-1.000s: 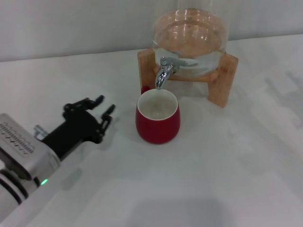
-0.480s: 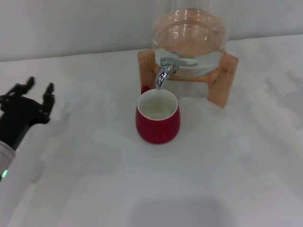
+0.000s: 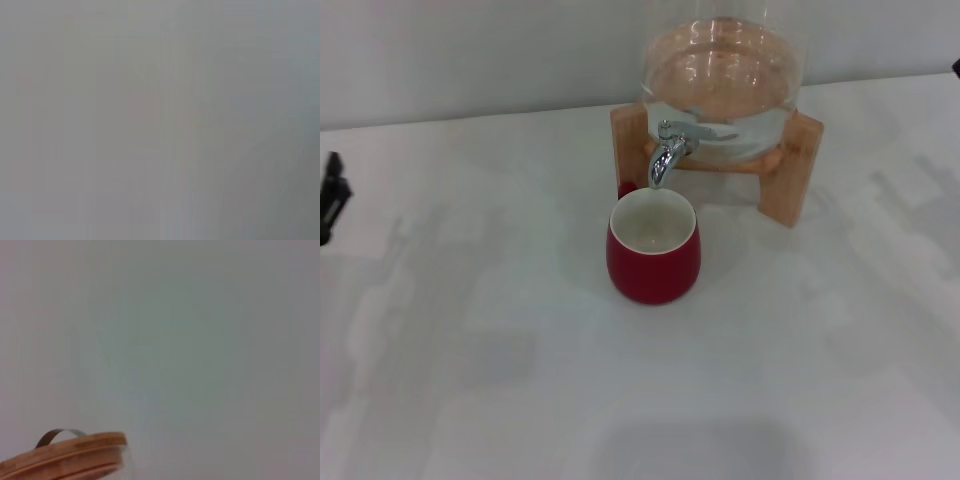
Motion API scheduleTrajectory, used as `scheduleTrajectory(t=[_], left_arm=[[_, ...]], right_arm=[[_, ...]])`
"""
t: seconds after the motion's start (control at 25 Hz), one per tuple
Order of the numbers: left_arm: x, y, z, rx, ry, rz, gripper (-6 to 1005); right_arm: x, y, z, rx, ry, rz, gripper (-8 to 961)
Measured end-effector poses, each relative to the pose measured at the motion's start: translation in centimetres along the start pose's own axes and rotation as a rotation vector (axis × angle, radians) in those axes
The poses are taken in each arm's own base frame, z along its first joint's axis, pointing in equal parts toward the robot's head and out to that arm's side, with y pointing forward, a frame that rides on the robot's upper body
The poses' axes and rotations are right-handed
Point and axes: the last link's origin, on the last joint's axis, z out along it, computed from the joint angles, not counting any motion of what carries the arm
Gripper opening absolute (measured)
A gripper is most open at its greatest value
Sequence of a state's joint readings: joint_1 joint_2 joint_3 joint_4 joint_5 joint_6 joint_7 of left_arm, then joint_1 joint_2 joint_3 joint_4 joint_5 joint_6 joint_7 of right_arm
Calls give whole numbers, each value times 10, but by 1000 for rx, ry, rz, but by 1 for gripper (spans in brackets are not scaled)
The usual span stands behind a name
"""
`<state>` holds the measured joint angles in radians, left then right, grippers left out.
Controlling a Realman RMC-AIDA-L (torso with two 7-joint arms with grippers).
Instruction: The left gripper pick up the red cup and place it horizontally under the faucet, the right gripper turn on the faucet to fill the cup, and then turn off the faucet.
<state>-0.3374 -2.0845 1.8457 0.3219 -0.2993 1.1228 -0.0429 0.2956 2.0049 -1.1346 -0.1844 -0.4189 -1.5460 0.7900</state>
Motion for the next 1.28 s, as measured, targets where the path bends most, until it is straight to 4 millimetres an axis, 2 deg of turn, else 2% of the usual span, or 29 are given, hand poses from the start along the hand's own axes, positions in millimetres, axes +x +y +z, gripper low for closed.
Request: scheduleTrajectory(t=[0.16,0.32,0.64,1.28], left_arm=[[2,-14,-10,83,37,-18,861],[3,-20,-18,111,55,-14,867],[-1,-24,-34,142,59,14,869],[-9,-29,-52,172,23,3,869]], right_arm=[[3,4,-6,-29,21,4,828],[5,10,-15,-64,38,15,828],[14,34,-26,-216,102,39,828],[34,65,-21,-401,217,89,827]])
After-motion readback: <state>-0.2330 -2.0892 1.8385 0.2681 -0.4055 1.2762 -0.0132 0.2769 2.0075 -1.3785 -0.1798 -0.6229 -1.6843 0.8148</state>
